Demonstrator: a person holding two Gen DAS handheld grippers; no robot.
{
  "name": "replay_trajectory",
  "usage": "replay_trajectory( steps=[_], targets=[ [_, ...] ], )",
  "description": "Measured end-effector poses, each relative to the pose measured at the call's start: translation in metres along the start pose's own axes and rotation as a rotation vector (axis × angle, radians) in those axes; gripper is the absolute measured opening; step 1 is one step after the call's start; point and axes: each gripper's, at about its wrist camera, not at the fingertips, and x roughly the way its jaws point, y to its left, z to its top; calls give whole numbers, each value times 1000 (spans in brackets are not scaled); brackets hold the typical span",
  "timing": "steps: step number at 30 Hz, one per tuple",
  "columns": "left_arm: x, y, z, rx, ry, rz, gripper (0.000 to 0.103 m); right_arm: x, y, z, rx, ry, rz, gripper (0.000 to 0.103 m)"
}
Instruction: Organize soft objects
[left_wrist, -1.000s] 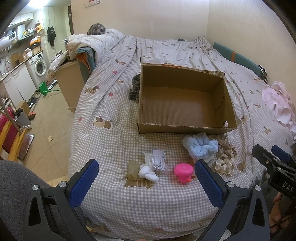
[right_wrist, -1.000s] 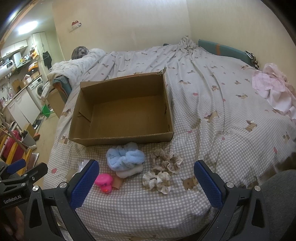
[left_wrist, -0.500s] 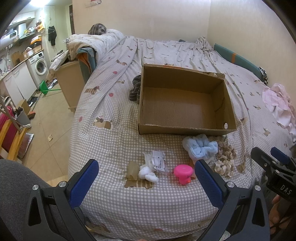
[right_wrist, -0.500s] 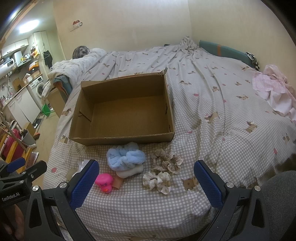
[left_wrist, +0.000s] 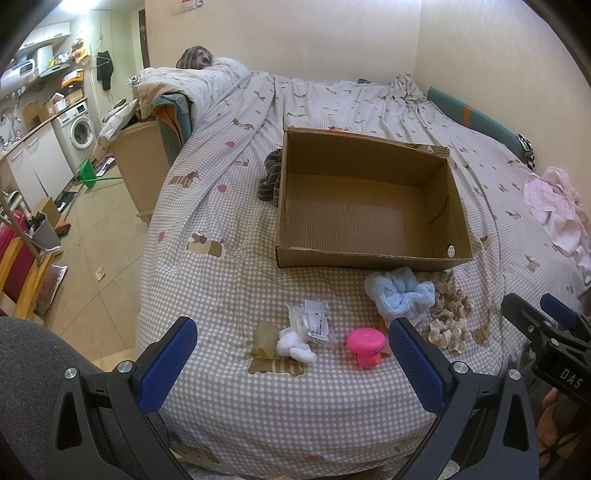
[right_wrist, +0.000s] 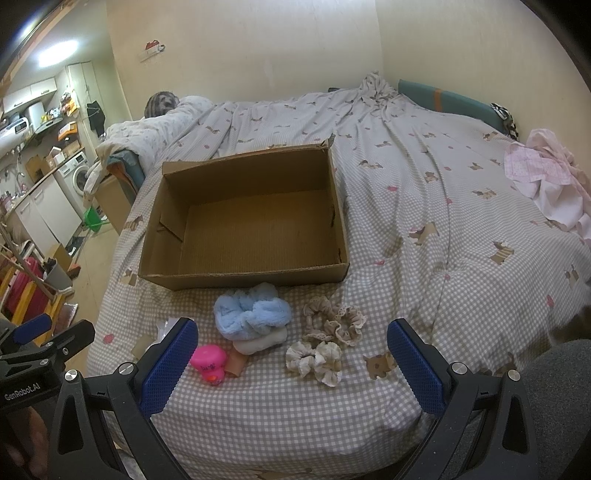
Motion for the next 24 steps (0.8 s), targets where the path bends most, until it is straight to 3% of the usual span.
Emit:
replay_trajectory(
  steps=[24],
  targets=[
    [-3,5,6,-3,13,-5,103,-3,-1,4,-8,17,24,103]
  ],
)
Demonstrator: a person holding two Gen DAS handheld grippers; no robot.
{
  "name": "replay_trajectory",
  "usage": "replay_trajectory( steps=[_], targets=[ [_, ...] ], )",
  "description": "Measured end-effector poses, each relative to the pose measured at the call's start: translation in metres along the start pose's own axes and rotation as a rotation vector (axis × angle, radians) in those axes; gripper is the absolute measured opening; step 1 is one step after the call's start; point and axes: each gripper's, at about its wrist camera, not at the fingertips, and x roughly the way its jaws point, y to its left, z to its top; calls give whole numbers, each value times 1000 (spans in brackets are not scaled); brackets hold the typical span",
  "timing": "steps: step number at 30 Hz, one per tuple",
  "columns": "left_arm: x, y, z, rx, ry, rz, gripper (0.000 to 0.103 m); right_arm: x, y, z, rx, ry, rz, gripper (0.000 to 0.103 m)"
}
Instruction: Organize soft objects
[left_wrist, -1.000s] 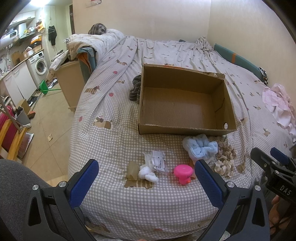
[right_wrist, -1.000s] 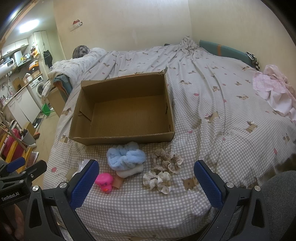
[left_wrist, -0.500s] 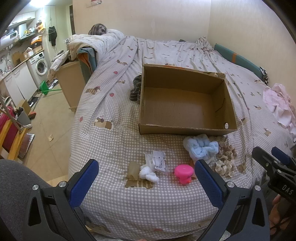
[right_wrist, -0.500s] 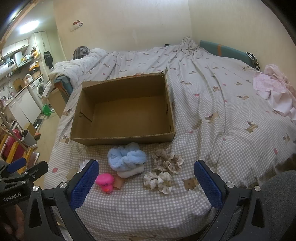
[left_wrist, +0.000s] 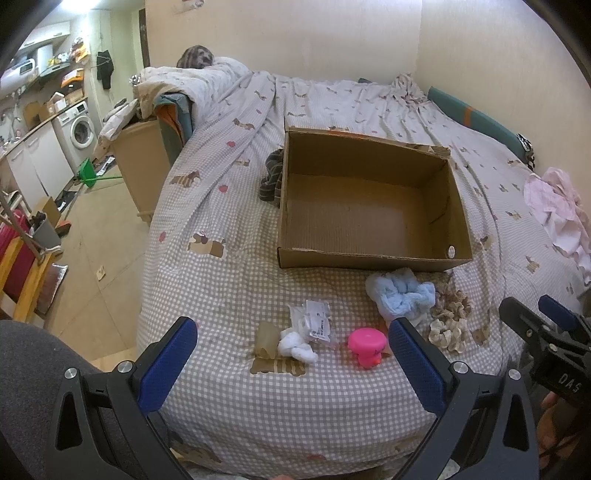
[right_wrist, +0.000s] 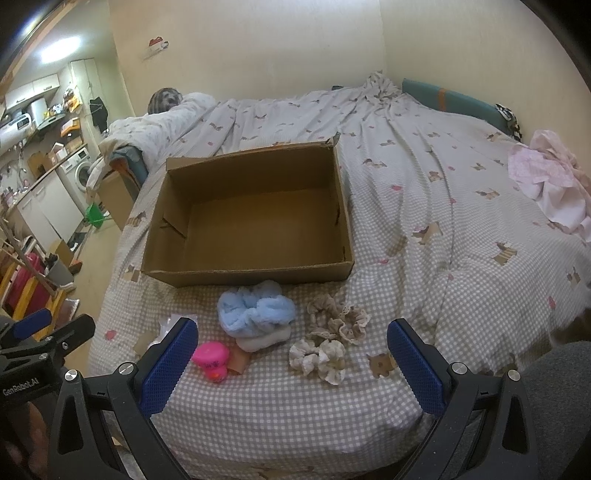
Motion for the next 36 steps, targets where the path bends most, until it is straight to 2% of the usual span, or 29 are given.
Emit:
replay_trajectory(
  steps=[4,9,14,15,17,21,23,29,33,36],
  targets=[
    [1,7,15,-11,28,8,103,8,-3,13,23,99,123,103],
    [18,19,34,-45,127,11,103,40,-1,22,78,302,262,103],
    [44,27,44,-65,223,11,103,84,18,11,118,499,347,80],
    [48,28,45,-68,230,10,103,91,23,8,124,516,354,77],
    [54,31,44,-77,236,13,103,103,33,3,125,537,364,62],
    [69,44,39,-127,289,15,103,137,50,-6,130,593,339,55],
    [77,52,36,-160,317,18,103,153,59,-10,117,621,326,43],
    [92,75,29,-232,370,59,103,182,76,-22,86,674,287,42],
    [100,81,25,-257,405,64,102,184,84,-23,43,666,287,42],
    [111,81,21,-265,444,46,98,179,86,-22,26,652,307,41]
  ],
)
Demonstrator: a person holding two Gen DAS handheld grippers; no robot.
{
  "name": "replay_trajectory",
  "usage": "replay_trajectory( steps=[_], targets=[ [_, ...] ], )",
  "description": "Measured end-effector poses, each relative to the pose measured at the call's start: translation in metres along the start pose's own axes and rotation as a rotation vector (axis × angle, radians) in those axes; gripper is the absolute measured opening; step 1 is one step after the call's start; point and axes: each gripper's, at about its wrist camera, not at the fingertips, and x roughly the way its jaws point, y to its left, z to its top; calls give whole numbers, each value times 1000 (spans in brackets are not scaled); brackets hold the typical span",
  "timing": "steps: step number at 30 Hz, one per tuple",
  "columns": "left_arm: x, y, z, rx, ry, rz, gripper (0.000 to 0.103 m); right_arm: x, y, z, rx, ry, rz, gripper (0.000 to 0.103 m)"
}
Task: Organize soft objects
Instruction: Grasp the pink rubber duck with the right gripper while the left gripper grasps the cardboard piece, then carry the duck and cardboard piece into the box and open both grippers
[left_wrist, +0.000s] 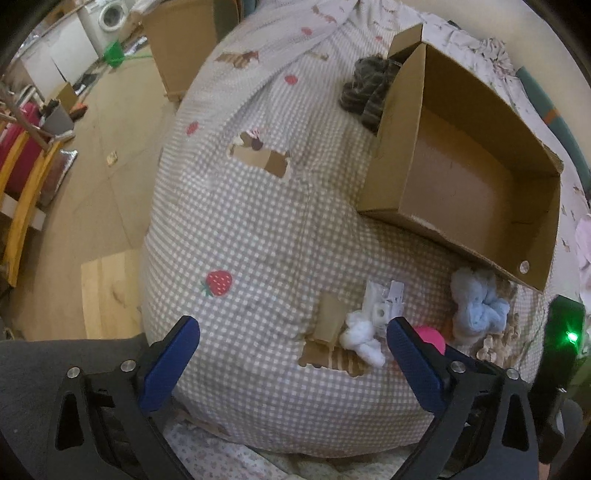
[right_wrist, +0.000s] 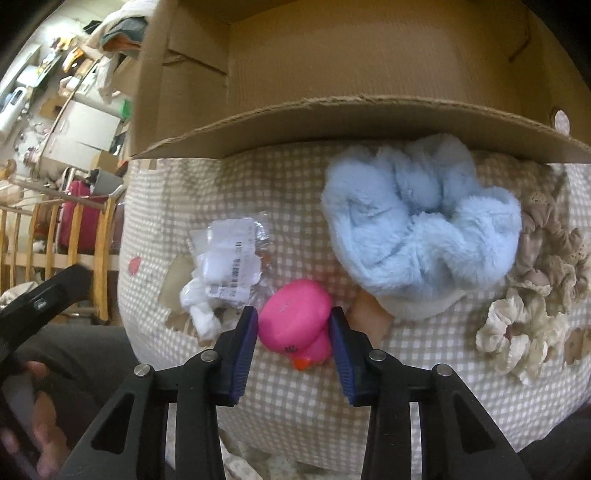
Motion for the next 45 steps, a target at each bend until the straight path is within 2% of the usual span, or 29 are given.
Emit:
replay_trajectory(
  steps=[3,5,12,15,16,17,18,20,24,29,35,39,45],
  targets=[
    [18,-4,2,11,71,-7,76,-15,1,-2,-3,-18,47,41],
    [30,-6,3,7,112,-16,55,-28,-2,-5,3,-39,80,41],
    [58,-20,10,24,138,-44,50,-68,-17,-20,7,-97,171,41],
    [74,-26,9,45,170,-32,36,-71,-21,-24,4,-111,177,41],
    [77,-26,8,42,172,-26,23,-73,-23,-25,-2,-118,173,41],
    [80,-26,8,38,177,-24,16,-76,-26,-26,-7,-125,172,41],
    [82,-25,8,35,179,-33,16,-77,-29,-25,-9,-129,177,41],
    [83,-23,8,34,164,-42,9,-80,-33,-26,-6,-137,194,41],
    [72,-14,14,27,122,-64,7,-86,-45,-28,13,-139,211,41],
    [51,6,19,17,44,-11,7,-97,-42,-29,-27,-174,178,41],
    [33,20,14,-1,4,5,7,-101,-39,-32,-39,-192,167,41],
    [21,11,10,14,-40,-6,7,-107,-41,-33,-40,-204,161,41],
    [-24,-22,4,73,-114,-28,7,-124,-36,-33,-45,-247,134,41]
  ],
)
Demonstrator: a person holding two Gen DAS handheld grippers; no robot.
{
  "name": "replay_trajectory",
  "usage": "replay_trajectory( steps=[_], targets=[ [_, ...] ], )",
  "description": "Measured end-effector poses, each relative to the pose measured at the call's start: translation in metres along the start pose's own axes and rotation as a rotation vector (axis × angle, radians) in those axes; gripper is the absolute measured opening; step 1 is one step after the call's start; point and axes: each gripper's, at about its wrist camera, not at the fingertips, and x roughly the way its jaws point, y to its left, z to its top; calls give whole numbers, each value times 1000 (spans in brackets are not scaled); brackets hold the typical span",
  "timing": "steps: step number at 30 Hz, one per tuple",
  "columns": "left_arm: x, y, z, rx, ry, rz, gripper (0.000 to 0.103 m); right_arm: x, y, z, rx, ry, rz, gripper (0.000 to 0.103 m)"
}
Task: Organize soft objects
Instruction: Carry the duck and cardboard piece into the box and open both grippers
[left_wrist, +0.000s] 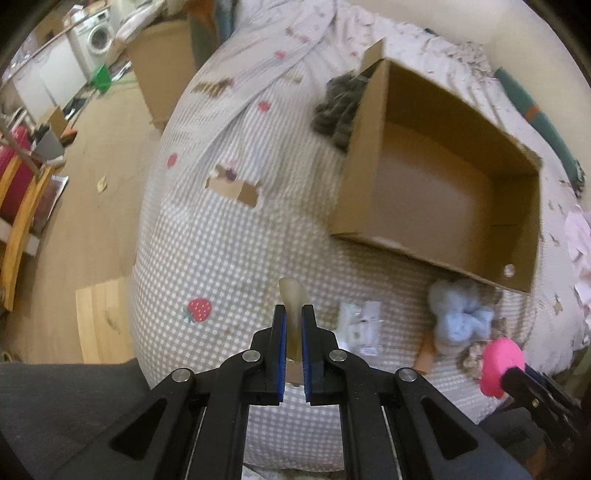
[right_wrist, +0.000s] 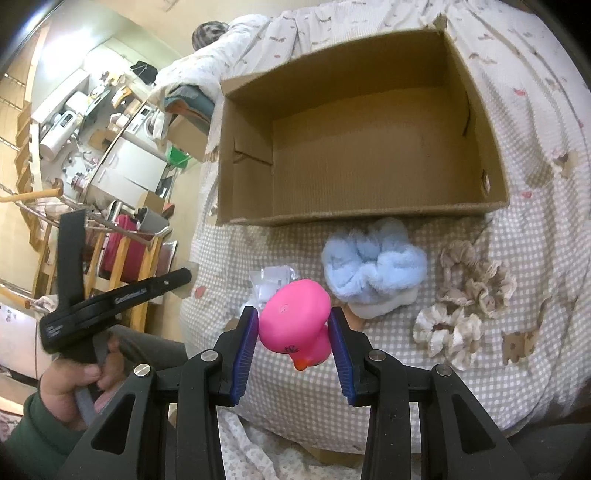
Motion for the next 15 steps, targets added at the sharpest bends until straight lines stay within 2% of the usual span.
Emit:
replay_trajectory(
  steps=[7,15],
  targets=[
    [-28,-25,9,57,-50,-49,7,-27,15,20,-49,-83,-38,41],
    [-38,-53,40,104,-104,-93,7,-49,22,51,-101,-142,-74,41]
  ],
)
